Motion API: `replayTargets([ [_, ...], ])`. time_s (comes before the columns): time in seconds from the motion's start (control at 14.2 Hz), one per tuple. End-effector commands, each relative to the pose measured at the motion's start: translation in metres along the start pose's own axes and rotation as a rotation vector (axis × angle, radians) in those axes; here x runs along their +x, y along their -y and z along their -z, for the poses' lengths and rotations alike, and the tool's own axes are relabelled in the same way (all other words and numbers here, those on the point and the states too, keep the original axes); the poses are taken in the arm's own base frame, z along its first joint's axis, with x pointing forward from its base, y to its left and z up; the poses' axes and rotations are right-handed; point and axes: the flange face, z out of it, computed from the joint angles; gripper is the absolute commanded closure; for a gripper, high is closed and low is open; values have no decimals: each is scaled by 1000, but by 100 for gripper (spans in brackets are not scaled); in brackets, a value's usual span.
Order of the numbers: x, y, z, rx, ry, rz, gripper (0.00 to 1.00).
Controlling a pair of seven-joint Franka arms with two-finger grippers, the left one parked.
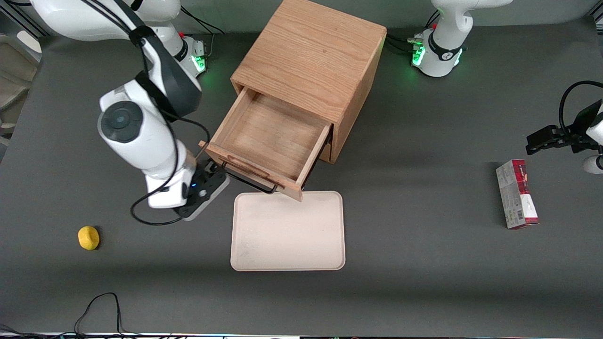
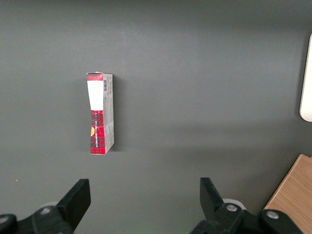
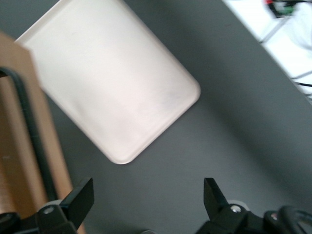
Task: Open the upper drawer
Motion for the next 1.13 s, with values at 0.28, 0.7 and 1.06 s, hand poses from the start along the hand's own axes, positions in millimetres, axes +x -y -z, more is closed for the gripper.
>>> replayTargets([
  [0.28,-117,-102,83,107,104,-529,0],
  [0.7,-223,-82,119,37,165,-824,0],
  [1.06,-225,-82,149,4,199,-820,0],
])
